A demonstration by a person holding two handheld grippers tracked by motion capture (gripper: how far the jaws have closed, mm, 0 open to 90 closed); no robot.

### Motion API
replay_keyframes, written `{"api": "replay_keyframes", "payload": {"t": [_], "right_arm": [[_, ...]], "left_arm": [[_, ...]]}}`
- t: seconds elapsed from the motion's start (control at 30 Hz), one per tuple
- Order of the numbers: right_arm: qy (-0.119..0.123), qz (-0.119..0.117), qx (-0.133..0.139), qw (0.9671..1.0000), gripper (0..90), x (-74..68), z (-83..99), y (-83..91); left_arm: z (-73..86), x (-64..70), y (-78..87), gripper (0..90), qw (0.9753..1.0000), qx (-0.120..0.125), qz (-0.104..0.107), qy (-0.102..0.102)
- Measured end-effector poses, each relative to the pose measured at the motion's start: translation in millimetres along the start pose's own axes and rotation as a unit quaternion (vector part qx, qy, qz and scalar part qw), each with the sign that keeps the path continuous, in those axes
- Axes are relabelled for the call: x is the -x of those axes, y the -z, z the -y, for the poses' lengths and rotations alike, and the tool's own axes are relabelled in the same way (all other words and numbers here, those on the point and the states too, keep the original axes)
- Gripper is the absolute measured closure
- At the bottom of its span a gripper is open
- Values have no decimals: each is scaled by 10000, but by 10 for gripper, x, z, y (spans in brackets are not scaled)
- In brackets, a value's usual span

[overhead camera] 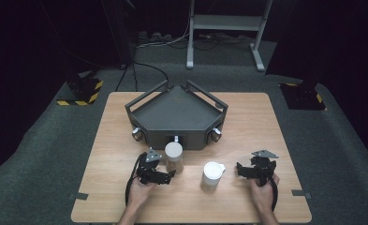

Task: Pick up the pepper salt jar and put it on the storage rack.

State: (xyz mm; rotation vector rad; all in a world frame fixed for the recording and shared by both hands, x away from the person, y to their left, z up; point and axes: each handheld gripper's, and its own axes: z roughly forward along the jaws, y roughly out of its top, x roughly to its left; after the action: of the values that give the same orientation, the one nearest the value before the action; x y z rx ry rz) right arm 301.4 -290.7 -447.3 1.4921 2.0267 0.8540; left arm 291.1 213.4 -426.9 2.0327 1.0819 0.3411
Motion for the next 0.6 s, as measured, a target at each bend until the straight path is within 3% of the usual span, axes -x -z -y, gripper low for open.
{"api": "replay_keyframes", "payload": {"t": [0.6], "right_arm": [[-1,12,11,10000,6,-8,6,3]], "left_arm": [[-201,199,-70,109,9994,102,-235,-234]]}}
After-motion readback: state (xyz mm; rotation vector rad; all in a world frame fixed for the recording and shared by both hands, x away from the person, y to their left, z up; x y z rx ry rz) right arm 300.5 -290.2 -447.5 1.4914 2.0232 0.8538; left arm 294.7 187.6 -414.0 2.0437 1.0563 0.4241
